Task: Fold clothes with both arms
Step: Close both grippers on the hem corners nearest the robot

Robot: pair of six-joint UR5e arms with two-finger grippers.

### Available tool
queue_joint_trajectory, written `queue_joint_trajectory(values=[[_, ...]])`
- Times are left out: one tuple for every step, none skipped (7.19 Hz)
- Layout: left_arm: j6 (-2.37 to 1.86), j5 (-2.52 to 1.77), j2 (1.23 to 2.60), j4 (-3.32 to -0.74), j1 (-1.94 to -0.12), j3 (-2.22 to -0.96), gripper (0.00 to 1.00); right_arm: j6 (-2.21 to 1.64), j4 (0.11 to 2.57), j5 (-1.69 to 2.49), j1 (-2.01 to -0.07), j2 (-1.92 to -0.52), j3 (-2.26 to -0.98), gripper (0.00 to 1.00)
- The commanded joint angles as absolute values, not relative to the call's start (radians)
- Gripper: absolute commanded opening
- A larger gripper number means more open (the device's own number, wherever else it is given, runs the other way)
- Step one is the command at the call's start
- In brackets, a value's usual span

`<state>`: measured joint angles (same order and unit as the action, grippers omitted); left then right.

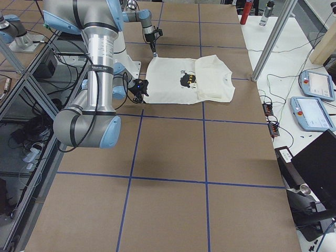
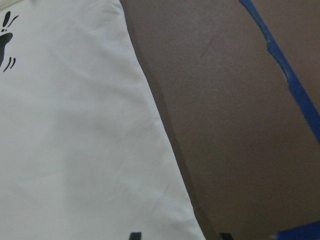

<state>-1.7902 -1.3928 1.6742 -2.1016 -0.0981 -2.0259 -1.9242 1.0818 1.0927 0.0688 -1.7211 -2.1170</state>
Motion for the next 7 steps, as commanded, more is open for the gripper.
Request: queue_joint_trajectory(values=[[-1.79, -1.393, 1.674, -2.102, -0.1, -2.025, 0.0, -1.925, 1.083, 1.092, 0.078, -1.72, -2.115, 0.59], [-1.79, -1.393, 1.674, -2.102, -0.1, -2.026, 0.0, -1.925, 1.083, 1.092, 0.086, -1.72, -2.115, 0.59], [-1.79, -1.393, 1.674, -2.1, -0.1, -2.026, 0.0, -1.925, 1.086, 1.091, 0.087, -1.721, -2.114, 0.59], [-1.79, -1.393, 1.674, -2.102, -0.1, -2.026, 0.0, -1.925, 1.097, 1.091, 0.087, -1.72, -2.112, 0.59], [-1.79, -1.393, 1.672, -2.1, -0.1, -2.026, 0.0, -1.925, 1.097, 1.091, 0.089, -1.72, -2.108, 0.59], [-1.79, -1.393, 1.672, -2.1, -0.1, -2.026, 0.0, -1.925, 1.097, 1.091, 0.089, -1.72, -2.099, 0.59], [-1.789, -1.393, 1.674, -2.1, -0.1, -2.026, 0.0, -1.925, 1.097, 1.091, 0.09, -1.72, -2.098, 0.55]])
